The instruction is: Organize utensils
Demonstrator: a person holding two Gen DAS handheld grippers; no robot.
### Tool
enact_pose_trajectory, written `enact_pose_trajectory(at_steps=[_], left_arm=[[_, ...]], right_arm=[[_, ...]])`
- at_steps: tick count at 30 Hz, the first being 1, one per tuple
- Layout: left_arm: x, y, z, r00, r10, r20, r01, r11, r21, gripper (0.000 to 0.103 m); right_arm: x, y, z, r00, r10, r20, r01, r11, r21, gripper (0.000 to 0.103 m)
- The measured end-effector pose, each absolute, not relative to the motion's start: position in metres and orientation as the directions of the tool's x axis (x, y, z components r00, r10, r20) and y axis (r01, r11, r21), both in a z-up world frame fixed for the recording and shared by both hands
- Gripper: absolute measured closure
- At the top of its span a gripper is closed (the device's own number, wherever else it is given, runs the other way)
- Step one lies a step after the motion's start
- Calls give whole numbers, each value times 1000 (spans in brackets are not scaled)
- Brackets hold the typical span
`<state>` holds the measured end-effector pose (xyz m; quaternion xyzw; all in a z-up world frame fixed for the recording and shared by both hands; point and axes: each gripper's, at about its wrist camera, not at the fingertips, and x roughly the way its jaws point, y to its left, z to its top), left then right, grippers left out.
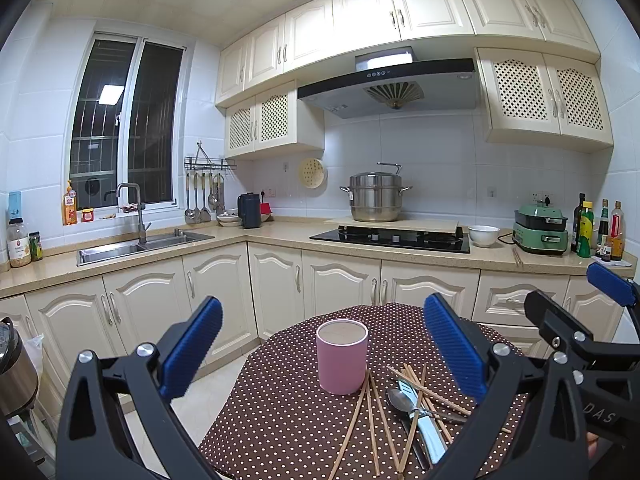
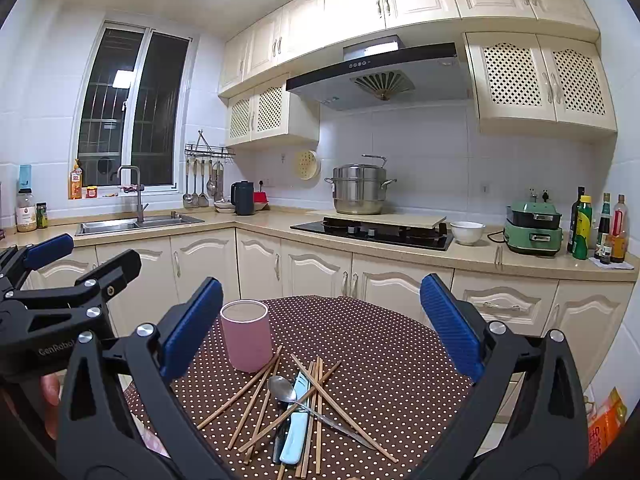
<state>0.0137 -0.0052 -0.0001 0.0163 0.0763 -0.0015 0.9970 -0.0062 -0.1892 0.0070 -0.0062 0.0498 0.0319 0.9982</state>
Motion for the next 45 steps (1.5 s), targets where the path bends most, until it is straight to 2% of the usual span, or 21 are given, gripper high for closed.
enact_pose_trajectory(at_steps=[38,45], left_arm=[[11,-4,-3,986,5,-168,1,999,32,4],[18,-2,-4,980,15,-197,-8,999,36,4]], right_arm=[[-6,-192,3,991,64,-115,-64,998,2,6],[3,-191,-3,985,87,-149,-86,996,10,6]])
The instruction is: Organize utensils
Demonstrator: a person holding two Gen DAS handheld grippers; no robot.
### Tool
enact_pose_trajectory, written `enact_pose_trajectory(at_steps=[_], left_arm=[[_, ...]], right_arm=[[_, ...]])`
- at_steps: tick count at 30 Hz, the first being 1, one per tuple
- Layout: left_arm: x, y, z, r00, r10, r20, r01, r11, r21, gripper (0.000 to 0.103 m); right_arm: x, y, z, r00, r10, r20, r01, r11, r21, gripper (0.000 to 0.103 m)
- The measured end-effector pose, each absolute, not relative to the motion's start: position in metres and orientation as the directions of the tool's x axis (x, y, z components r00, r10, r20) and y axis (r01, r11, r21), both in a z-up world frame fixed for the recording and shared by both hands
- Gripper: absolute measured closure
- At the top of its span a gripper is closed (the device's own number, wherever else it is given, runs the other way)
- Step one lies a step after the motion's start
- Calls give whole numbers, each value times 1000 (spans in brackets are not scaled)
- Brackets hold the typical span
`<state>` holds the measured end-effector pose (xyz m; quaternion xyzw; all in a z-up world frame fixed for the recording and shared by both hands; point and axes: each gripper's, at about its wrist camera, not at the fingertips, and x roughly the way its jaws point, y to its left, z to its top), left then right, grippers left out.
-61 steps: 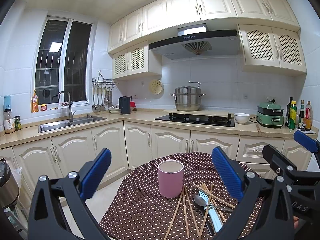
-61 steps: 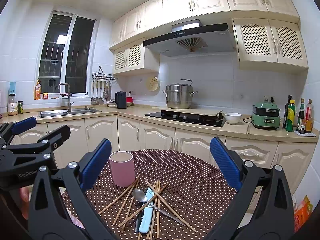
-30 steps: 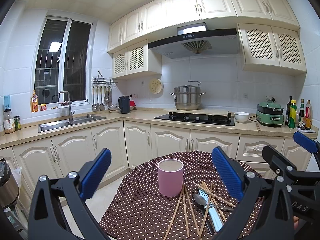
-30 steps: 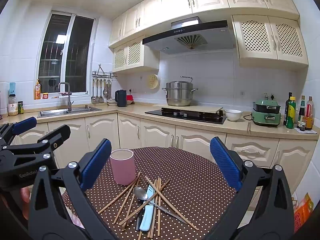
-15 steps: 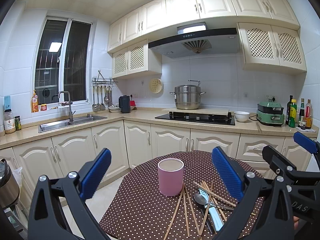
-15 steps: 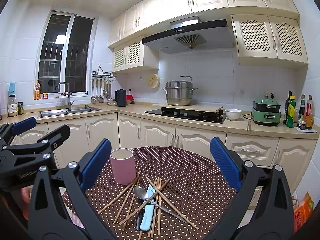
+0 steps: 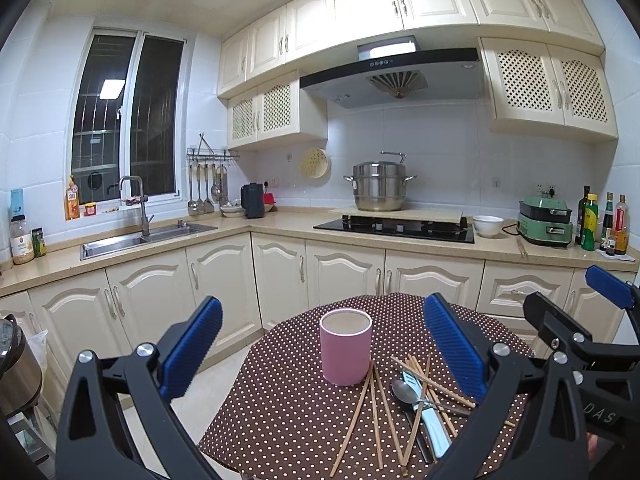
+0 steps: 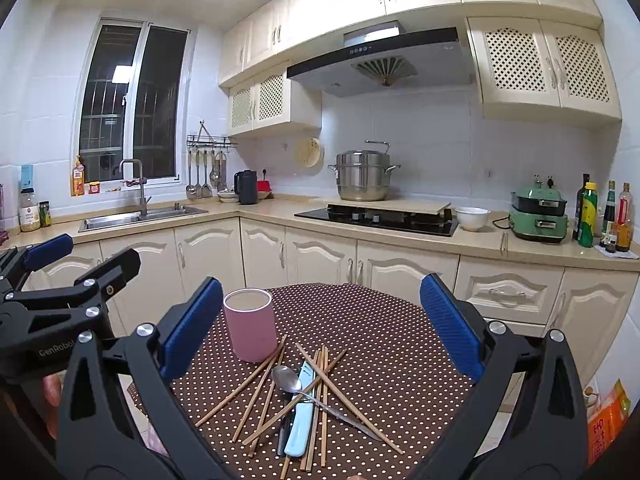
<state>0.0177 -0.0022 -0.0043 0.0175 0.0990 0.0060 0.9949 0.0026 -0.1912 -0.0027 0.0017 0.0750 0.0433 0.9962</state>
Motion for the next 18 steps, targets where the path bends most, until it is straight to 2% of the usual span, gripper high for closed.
enact_pose_trajectory(at_steps=[9,18], left_arm=[[31,0,-10,972,26,-234,-18,999,35,4],[55,0,-22,952,38,-303,-26,999,45,4]], right_arm=[[13,-189,-6,981,75,-177,-78,997,-5,6],[37,-187,-17,963,88,-254,-95,995,-13,6]])
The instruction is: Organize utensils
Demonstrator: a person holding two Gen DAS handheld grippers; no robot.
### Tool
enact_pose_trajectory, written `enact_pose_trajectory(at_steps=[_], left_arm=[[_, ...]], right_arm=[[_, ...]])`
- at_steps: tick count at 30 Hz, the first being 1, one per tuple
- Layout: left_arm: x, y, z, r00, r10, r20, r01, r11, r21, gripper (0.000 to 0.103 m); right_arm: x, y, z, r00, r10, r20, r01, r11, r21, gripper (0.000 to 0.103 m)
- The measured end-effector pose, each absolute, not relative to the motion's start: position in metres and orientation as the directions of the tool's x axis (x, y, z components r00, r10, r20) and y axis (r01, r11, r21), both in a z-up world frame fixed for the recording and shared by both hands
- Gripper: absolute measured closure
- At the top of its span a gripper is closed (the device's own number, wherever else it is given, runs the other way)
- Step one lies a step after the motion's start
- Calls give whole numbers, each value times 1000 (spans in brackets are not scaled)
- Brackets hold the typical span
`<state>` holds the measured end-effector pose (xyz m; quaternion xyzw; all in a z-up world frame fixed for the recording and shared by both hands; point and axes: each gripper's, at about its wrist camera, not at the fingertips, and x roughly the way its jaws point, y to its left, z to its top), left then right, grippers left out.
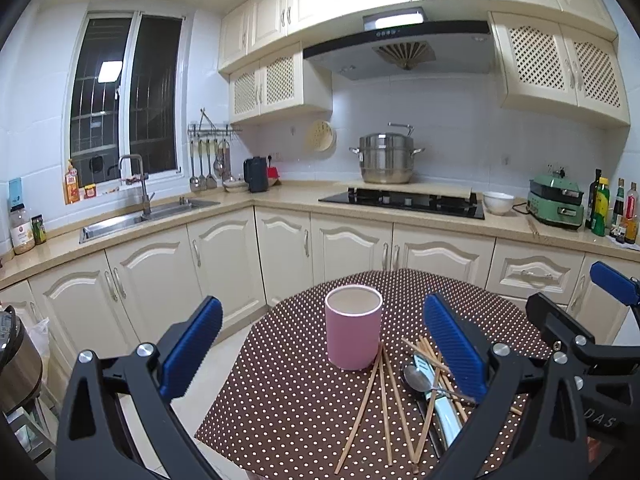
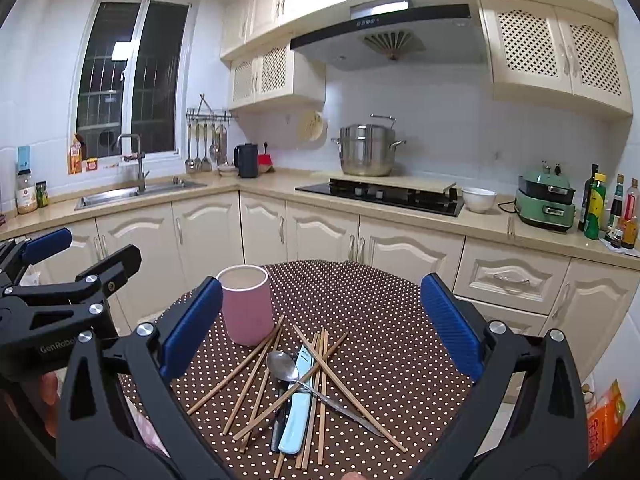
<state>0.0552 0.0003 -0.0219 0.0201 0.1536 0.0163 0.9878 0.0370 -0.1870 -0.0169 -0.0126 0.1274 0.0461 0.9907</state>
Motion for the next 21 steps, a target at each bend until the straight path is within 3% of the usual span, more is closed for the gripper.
enact_pose_trajectory(at_steps=[5,8,11,18,21], left_arm=[[78,1,-34,929,12,-371,0,999,33,4],[101,2,-46,888,-45,-457,64,998,26,4],[133,7,-65,811,-77,-580,116,993,31,4],[190,12,-115,623,-154,-767,232,973,-7,6],[208,-6,-146,521,-160,-839,308,951,10,23]], right_arm=[[54,-188,-26,950,107,-294,-112,994,1,6],[70,-190,-35,937,104,-334,-121,992,-30,6],[90,-199,-47,909,88,-408,-124,990,-62,6],[138,-223,-86,806,9,-592,-144,973,-182,6],[158,-231,-103,740,22,-673,-204,960,-193,6]])
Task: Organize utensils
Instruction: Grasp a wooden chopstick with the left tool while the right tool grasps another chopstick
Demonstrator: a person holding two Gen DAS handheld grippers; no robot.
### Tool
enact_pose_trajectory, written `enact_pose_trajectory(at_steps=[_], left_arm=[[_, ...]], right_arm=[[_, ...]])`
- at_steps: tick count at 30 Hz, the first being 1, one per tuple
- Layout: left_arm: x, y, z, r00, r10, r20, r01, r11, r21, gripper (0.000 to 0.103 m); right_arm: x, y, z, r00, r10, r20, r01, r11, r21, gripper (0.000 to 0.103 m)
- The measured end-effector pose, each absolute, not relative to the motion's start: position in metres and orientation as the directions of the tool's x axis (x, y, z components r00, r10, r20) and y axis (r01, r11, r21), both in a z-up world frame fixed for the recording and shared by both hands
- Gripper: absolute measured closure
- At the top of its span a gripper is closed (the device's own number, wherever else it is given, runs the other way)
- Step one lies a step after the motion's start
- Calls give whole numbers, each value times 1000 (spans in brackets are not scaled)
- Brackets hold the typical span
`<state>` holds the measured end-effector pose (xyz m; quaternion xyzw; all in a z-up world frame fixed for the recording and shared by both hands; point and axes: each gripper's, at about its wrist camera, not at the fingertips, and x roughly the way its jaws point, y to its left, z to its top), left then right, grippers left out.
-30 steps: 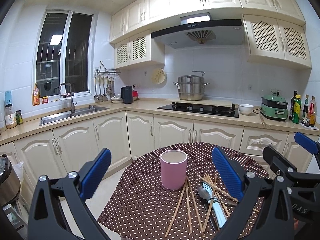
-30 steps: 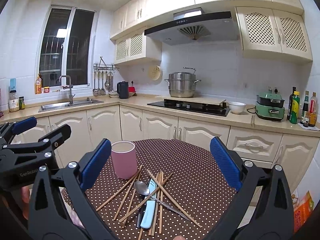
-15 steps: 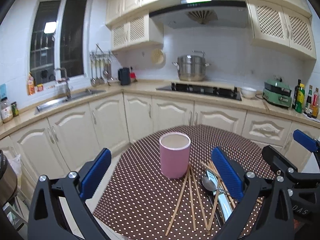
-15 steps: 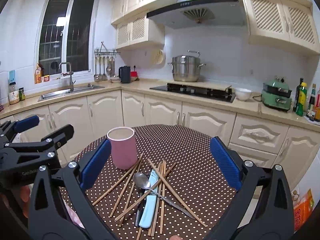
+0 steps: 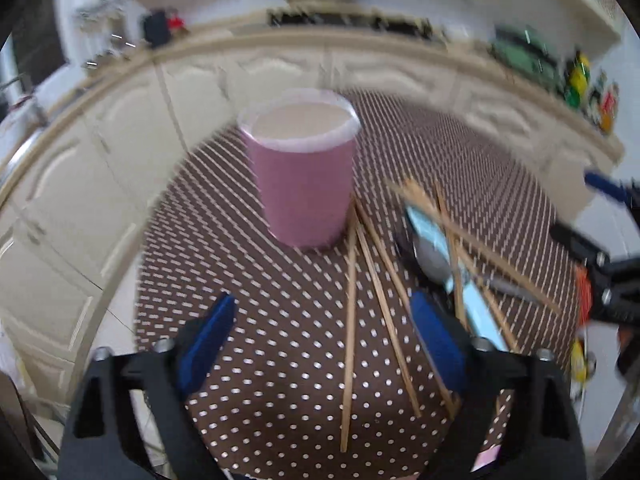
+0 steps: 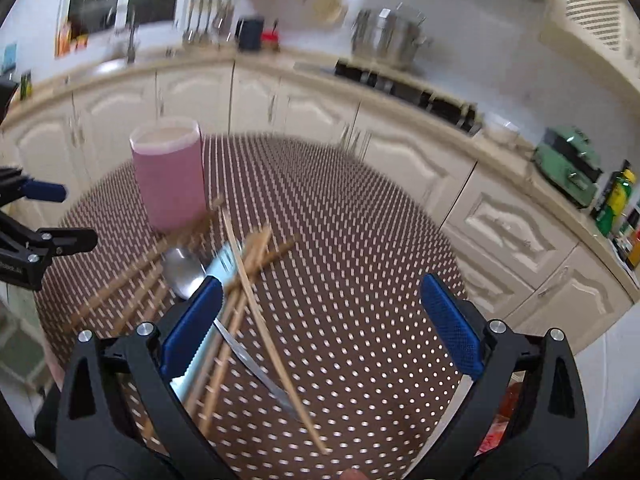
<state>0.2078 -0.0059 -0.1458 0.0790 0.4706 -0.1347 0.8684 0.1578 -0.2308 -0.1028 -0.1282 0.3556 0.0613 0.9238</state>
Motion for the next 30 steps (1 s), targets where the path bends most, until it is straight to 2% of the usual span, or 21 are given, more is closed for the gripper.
enact_pose_trajectory(at_steps=[2,4,7,10,11,16,17,19,21,22,23,27,30], left_arm=[[216,-13,-164,472,-143,-870,318,948,17,34],[226,-18,-179,435,-128,-891,322,946,22,40],[236,-23,-191,418,-108,-902,317,948,33,42],[250,-30,-201,389,-96,-916,320,947,36,56],[254,-31,-205,376,-94,-922,316,948,32,58],[275,-40,-205,352,-79,-933,305,952,34,58],[278,-44,-206,352,-72,-933,311,949,44,59],[284,-46,-206,348,-91,-933,311,950,23,68],[286,-51,-203,343,-105,-934,300,954,3,81],[288,-50,-203,340,-110,-934,297,955,-4,90],[289,-49,-203,338,-118,-934,293,956,-15,94],[286,-44,-203,343,-145,-928,278,960,-47,96],[260,-28,-194,363,-187,-913,288,954,-81,98]], right_arm=[[168,-233,-112,702,31,-711,-237,952,-192,6],[179,-236,-122,645,73,-761,-288,945,-154,11],[192,-234,-130,571,133,-810,-353,931,-96,22],[207,-229,-143,506,158,-848,-393,917,-64,36],[212,-226,-146,478,170,-862,-405,913,-45,45],[232,-210,-159,365,200,-909,-478,879,1,55],[235,-207,-163,341,197,-919,-486,874,7,61],[239,-207,-165,318,218,-923,-490,871,37,69],[243,-209,-165,292,239,-926,-489,870,71,82],[244,-210,-166,286,241,-927,-487,870,76,85],[246,-211,-167,280,237,-930,-485,871,76,89],[249,-215,-177,278,253,-927,-463,880,102,96],[249,-228,-170,305,270,-913,-447,887,114,96]])
